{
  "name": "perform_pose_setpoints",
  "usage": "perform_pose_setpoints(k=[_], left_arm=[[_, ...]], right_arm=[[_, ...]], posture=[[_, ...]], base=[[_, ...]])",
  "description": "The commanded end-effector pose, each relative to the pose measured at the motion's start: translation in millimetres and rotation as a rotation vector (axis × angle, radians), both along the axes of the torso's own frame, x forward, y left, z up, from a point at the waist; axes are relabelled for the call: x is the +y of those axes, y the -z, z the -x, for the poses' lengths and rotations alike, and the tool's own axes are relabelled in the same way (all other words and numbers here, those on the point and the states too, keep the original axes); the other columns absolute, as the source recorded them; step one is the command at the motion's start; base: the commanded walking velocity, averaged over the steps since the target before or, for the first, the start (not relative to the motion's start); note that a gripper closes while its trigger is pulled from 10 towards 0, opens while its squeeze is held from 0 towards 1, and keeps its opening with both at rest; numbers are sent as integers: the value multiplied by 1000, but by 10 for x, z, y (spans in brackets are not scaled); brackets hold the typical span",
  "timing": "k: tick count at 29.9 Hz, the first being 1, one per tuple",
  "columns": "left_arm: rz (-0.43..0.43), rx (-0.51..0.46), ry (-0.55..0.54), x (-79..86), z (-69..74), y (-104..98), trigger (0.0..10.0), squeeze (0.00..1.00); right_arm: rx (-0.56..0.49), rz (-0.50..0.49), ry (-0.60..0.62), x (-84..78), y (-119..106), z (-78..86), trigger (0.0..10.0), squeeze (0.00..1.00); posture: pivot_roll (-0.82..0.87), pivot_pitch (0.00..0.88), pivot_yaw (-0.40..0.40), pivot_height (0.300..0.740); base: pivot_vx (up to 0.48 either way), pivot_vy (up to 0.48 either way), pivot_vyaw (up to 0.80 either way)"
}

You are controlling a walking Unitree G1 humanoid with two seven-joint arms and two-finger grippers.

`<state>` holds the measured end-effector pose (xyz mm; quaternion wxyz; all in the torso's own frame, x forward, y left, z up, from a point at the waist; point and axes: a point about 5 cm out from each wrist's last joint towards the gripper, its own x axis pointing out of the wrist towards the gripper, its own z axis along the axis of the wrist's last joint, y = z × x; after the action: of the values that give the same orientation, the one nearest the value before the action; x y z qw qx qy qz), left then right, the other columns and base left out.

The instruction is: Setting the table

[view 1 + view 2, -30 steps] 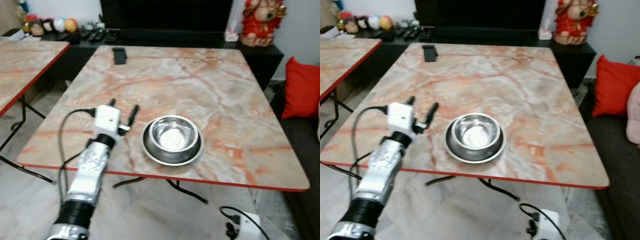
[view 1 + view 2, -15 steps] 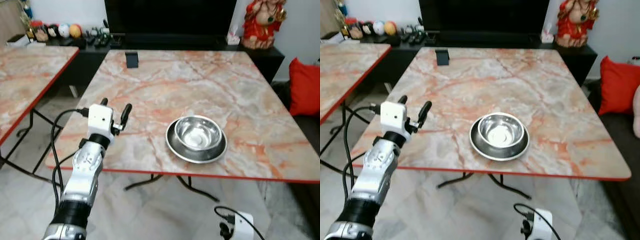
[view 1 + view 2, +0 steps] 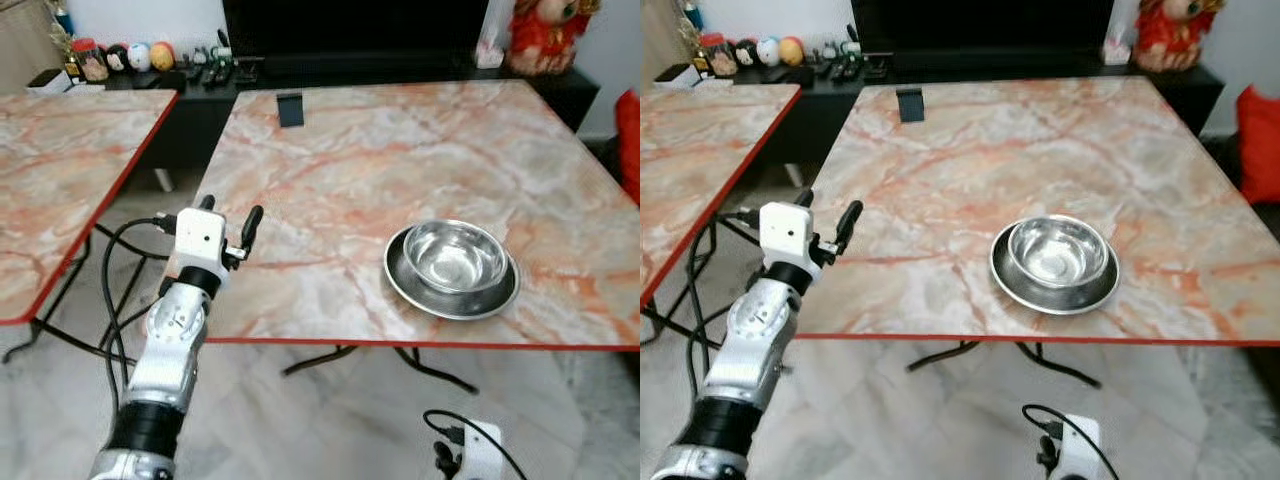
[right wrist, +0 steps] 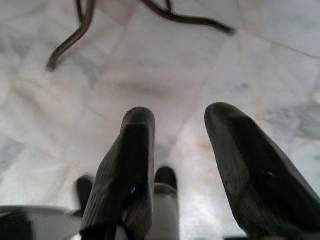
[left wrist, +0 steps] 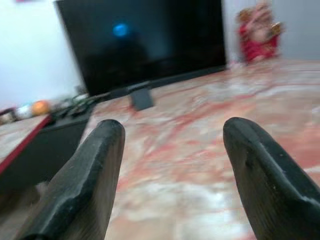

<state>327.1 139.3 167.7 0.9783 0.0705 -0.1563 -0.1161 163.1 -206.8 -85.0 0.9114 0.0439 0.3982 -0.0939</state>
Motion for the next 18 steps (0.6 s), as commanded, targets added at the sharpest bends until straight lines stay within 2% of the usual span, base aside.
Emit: perform_pose_setpoints(k=[1,3,7,18], left_arm=[[-16,-6,-24,83,0,-27,10000,0],[-17,-7,-27,90,1,-28,10000,0],[-18,-7,-29,99,2,-30,10000,0],[-17,-4,-20,72,-1,-24,10000,0]], right_arm=[[4,5,-18,39,6,0,10000,0],[0,16,-27,40,3,-3,10000,0],[1,12,-27,49,5,-2,10000,0],[13,22,-46,69,12,0,10000,0]], posture=[[47,0,9,740],[52,0,9,740],[51,0,9,740],[49,0,11,740]], base=[[0,315,0],[0,311,206],[0,313,800],[0,313,0]])
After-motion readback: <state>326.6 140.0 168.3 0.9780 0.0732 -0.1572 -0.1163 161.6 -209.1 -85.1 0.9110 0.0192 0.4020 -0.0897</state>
